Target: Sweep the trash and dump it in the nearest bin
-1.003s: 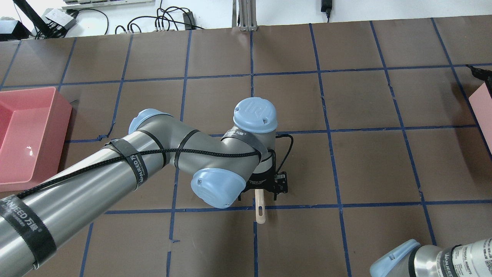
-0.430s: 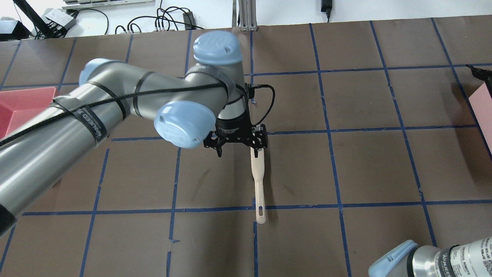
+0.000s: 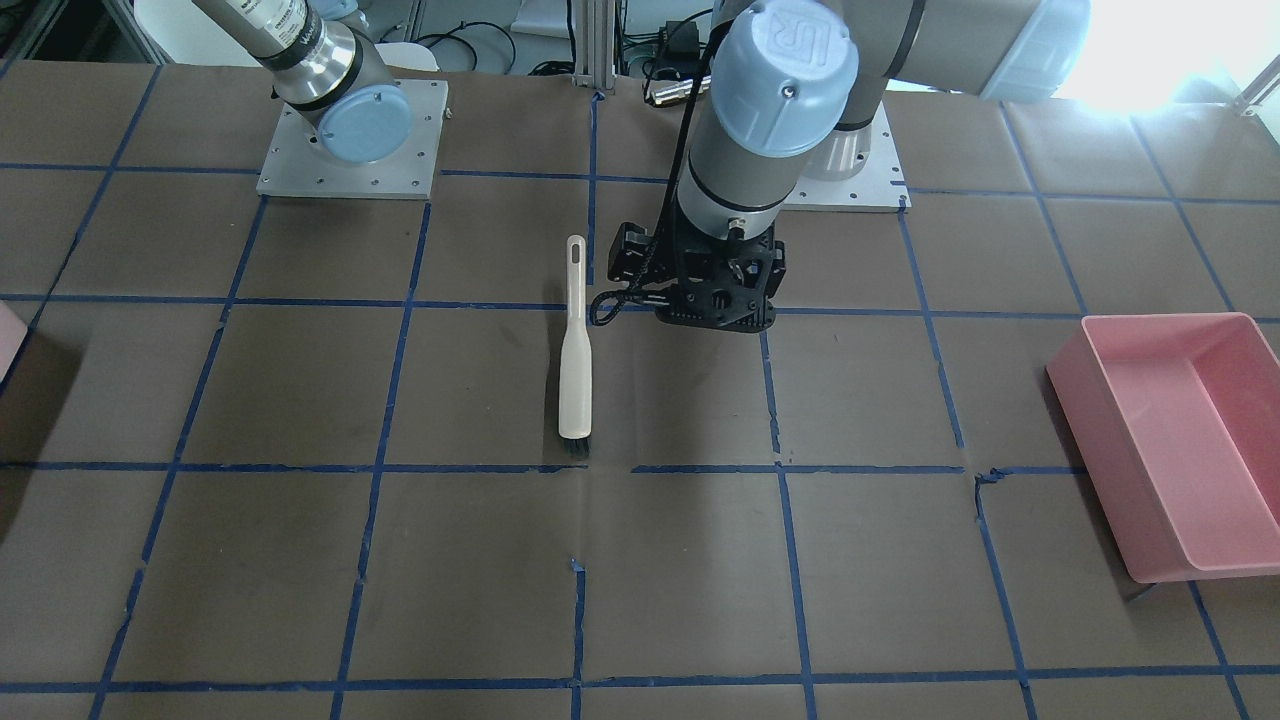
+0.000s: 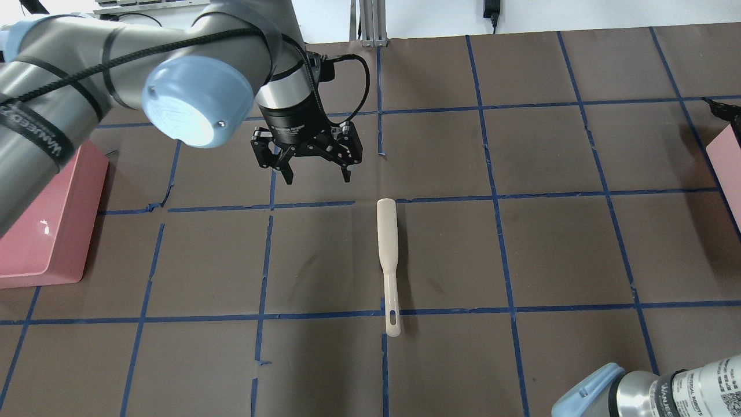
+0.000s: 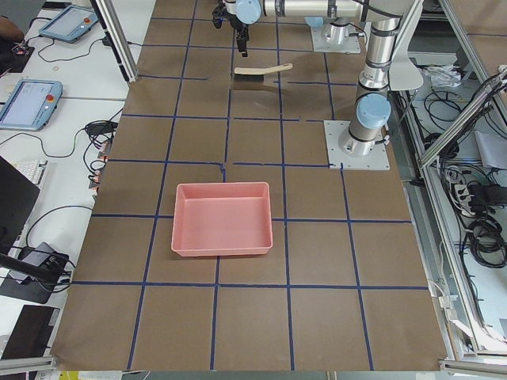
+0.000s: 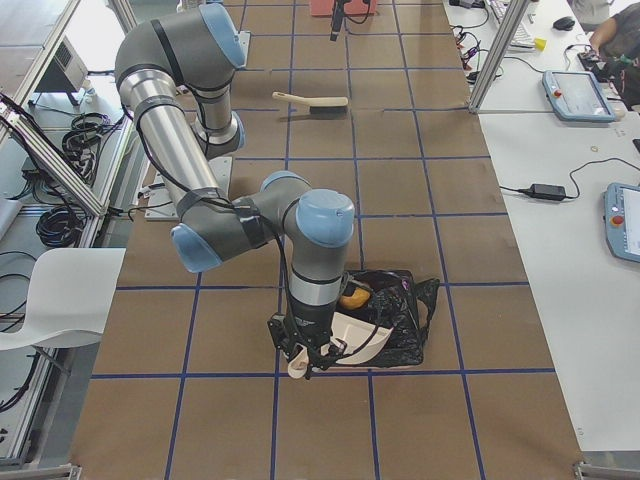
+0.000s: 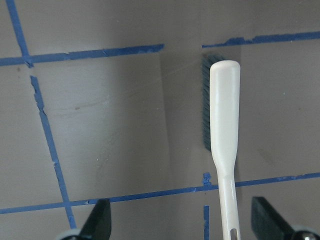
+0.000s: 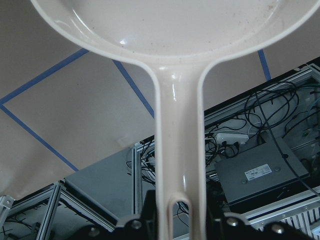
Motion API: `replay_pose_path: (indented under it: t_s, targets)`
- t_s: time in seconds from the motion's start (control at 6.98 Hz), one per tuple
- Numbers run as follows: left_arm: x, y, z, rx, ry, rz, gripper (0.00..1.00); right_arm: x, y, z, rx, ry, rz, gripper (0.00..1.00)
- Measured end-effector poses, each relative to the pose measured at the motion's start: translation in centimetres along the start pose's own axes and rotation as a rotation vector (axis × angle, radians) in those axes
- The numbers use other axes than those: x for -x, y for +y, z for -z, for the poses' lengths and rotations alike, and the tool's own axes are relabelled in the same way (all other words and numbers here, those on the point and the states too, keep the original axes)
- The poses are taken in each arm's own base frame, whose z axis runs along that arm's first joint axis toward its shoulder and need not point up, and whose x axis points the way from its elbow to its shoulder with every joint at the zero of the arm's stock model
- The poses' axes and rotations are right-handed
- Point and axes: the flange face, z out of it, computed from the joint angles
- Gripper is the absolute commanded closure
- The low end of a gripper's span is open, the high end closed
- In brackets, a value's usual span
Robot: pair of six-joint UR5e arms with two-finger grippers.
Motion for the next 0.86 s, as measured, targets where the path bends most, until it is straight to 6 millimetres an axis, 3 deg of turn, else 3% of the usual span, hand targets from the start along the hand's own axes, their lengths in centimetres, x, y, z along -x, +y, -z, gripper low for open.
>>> replay_pose_path:
  t_s: [0.29, 0.72, 0.86]
  targets:
    - [2.2, 2.9, 4.1, -0.058, 0.008, -0.071, 0.0, -1.3, -1.8, 1.6, 0.039, 0.055, 0.024, 0.98]
    - [2.5, 5.3, 7.8, -0.185, 0.016, -0.109, 0.0, -1.9, -1.9, 3.2, 0.105, 0.124, 0.026, 0.98]
    - [2.5, 5.9, 8.1, -0.203, 0.015, -0.106, 0.0, -2.1, -2.3, 4.0, 0.128, 0.161, 0.028, 0.98]
